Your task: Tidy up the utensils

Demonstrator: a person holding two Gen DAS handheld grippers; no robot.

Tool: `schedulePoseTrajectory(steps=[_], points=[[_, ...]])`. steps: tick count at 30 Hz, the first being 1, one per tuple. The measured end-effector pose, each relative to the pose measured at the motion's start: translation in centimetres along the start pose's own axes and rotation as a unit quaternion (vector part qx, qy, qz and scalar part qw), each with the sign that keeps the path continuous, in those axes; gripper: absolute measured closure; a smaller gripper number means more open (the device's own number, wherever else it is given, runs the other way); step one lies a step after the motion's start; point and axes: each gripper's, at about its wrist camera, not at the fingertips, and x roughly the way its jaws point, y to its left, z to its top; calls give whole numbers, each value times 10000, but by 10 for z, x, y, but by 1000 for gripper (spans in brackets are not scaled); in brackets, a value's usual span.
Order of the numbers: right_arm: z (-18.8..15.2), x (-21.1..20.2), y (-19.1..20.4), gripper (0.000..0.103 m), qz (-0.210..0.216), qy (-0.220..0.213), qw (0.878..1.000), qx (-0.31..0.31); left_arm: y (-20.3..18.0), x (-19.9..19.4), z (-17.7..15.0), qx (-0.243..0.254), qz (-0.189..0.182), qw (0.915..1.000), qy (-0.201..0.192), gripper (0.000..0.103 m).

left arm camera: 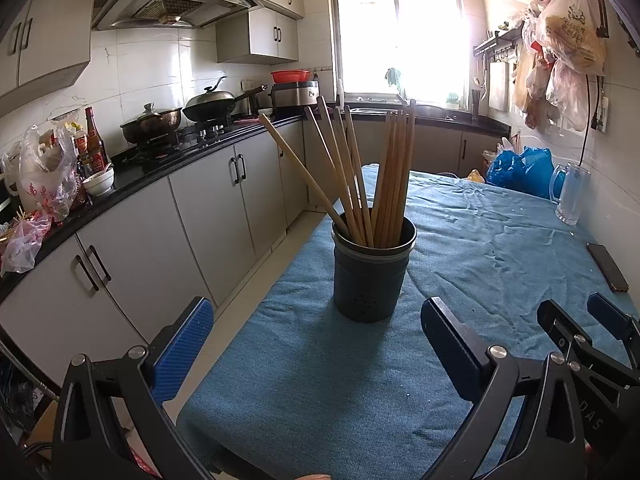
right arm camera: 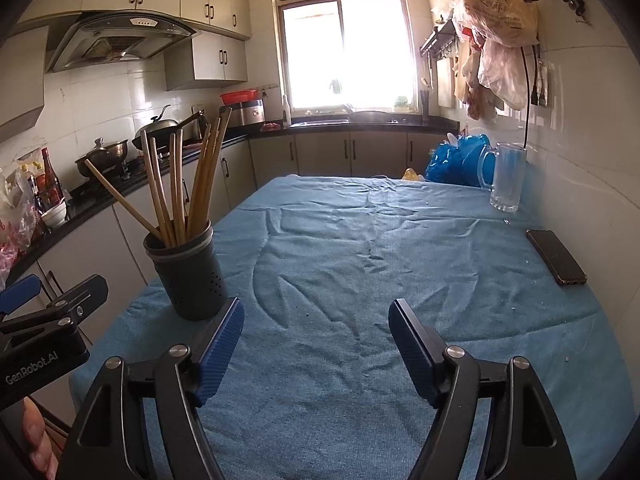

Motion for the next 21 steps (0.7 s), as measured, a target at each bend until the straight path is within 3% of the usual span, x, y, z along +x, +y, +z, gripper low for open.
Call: schedulePoseTrajectory(steps=[21], points=[[0,-4,1,22,21,-111,9999,-22,1,1,0,16,-16,10000,-2,0]])
